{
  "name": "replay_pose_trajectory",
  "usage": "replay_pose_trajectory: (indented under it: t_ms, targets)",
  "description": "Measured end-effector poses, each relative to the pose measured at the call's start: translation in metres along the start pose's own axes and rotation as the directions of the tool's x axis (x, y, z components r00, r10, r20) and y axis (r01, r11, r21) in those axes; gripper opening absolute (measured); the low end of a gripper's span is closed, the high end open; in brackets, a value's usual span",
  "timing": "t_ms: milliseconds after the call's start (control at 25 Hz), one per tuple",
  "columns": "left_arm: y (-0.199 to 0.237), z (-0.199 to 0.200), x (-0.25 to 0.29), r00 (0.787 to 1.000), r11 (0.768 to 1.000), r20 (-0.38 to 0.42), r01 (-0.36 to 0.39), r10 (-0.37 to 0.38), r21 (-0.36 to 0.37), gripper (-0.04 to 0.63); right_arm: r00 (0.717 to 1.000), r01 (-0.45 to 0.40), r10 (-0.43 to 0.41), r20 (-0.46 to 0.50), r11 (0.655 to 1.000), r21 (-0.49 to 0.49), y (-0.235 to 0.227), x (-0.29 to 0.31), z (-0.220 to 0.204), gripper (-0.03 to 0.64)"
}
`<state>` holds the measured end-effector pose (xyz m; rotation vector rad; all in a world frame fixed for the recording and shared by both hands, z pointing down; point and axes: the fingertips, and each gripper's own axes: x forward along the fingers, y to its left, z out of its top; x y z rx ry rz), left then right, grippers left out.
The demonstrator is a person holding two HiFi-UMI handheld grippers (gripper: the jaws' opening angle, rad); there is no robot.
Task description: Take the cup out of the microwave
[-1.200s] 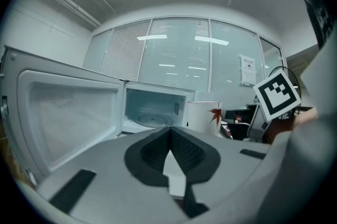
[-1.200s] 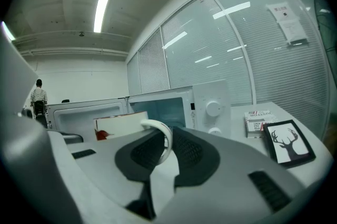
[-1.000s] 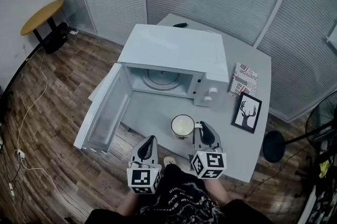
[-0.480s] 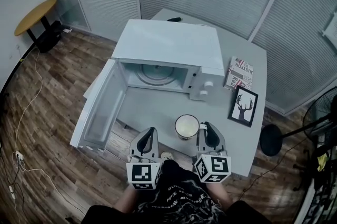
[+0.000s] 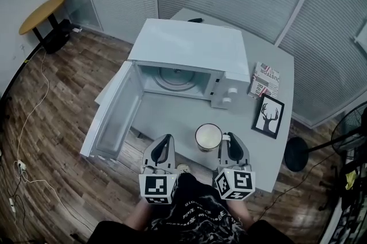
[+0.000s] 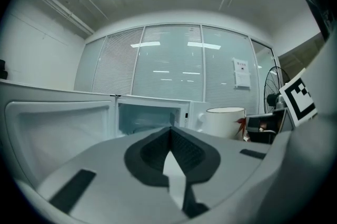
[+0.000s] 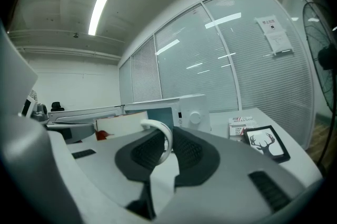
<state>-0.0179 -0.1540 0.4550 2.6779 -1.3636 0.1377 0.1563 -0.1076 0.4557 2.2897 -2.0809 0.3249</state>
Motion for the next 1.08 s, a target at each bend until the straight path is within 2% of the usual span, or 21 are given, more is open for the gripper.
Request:
replay_pose_trajectory:
  t_ms: [400,1080]
  targets:
    - [0.005,0.0,-0.004,1.0,1.0,0.0,-0.013,0.013,0.003,0.005,0.999,-0.036,0.036,-0.001,0.999,-0.029,0.014,0.002,0.001,0.048]
    - [0.006,-0.001,-0.01,1.0,1.0,0.005,-0.012,0.012,0.021,0.005,0.999,-0.046,0.046,0.0,0.998,-0.031,0.02,0.0,0.002,0.048]
